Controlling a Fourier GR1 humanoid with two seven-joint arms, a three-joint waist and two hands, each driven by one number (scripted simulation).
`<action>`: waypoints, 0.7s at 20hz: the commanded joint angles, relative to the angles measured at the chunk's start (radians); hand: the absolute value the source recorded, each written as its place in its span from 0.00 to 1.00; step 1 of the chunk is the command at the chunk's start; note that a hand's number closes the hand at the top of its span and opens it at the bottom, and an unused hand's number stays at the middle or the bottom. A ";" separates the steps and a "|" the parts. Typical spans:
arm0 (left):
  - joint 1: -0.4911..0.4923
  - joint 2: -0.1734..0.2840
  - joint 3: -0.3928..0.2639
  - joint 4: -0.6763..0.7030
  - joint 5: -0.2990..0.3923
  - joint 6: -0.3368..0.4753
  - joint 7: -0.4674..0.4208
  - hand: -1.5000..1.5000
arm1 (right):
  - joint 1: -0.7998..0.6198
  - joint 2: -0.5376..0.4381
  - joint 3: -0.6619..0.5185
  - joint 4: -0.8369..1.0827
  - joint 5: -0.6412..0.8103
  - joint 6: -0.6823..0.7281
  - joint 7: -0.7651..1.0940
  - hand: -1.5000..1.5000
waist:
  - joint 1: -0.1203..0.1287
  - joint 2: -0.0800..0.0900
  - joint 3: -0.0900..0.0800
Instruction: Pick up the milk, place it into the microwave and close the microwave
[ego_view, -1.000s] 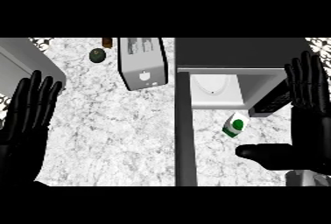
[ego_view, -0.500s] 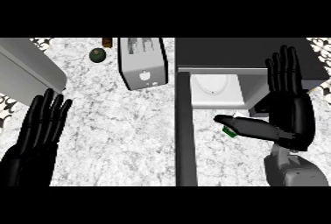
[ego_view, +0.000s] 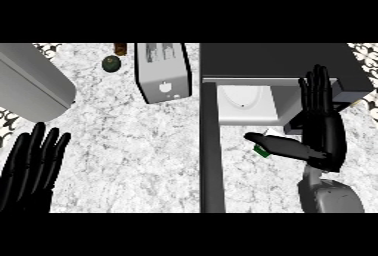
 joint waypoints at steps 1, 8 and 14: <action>0.083 0.000 -0.034 -0.066 -0.006 -0.011 0.004 0.00 | -0.004 -0.003 -0.049 0.192 -0.023 0.016 -0.115 0.00 | 0.010 0.008 0.004; 0.089 -0.022 -0.082 0.000 -0.055 -0.005 -0.067 0.00 | 0.136 0.003 -0.015 0.209 -0.013 -0.004 -0.197 0.00 | 0.001 0.007 0.003; 0.107 -0.016 -0.087 -0.103 -0.029 0.003 0.023 0.00 | 0.164 -0.018 -0.061 0.380 -0.066 0.018 -0.374 0.00 | 0.001 0.007 0.004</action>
